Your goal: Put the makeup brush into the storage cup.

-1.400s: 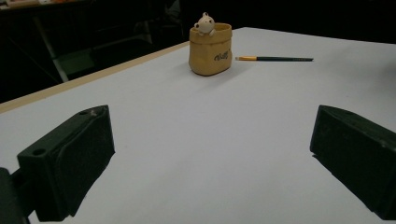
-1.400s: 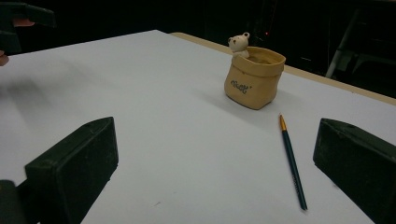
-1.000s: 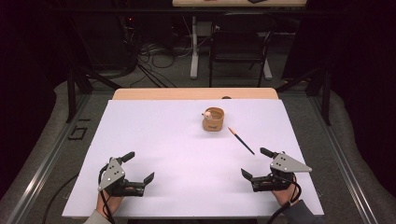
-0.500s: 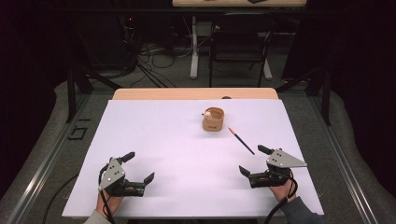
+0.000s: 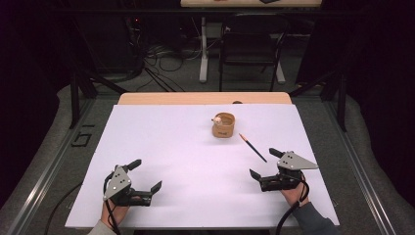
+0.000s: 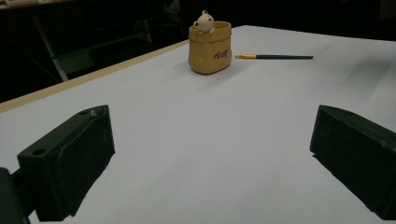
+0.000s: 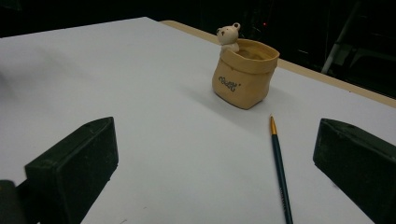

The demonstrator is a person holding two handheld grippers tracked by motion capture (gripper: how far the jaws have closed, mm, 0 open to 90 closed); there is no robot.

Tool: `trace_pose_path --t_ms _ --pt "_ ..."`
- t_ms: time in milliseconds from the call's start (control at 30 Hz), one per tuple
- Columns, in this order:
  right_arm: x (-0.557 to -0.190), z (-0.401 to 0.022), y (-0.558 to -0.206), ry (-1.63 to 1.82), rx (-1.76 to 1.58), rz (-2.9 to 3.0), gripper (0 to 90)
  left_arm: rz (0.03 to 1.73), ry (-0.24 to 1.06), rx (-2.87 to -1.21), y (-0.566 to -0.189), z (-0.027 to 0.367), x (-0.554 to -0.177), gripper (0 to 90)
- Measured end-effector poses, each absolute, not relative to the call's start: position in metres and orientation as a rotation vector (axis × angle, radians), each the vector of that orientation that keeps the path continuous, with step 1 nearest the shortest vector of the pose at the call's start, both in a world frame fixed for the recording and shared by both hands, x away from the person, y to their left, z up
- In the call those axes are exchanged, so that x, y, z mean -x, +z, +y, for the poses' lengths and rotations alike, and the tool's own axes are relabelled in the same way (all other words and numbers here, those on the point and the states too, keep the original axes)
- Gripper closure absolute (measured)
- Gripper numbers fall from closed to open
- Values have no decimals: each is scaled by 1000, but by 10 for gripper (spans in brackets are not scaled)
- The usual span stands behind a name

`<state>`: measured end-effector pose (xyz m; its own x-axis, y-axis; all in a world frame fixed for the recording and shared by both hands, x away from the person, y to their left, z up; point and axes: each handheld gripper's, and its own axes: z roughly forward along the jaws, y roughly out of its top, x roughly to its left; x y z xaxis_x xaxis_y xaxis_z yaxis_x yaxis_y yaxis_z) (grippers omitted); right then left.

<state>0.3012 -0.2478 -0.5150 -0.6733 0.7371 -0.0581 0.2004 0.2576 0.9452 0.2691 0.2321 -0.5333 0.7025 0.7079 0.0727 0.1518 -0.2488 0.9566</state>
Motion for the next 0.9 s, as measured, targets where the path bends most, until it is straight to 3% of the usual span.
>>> trace_pose_path --t_ms 900 --pt "-336 -251 -515 1386 -899 2058 0 684 608 -1777 -534 231 -270 0"
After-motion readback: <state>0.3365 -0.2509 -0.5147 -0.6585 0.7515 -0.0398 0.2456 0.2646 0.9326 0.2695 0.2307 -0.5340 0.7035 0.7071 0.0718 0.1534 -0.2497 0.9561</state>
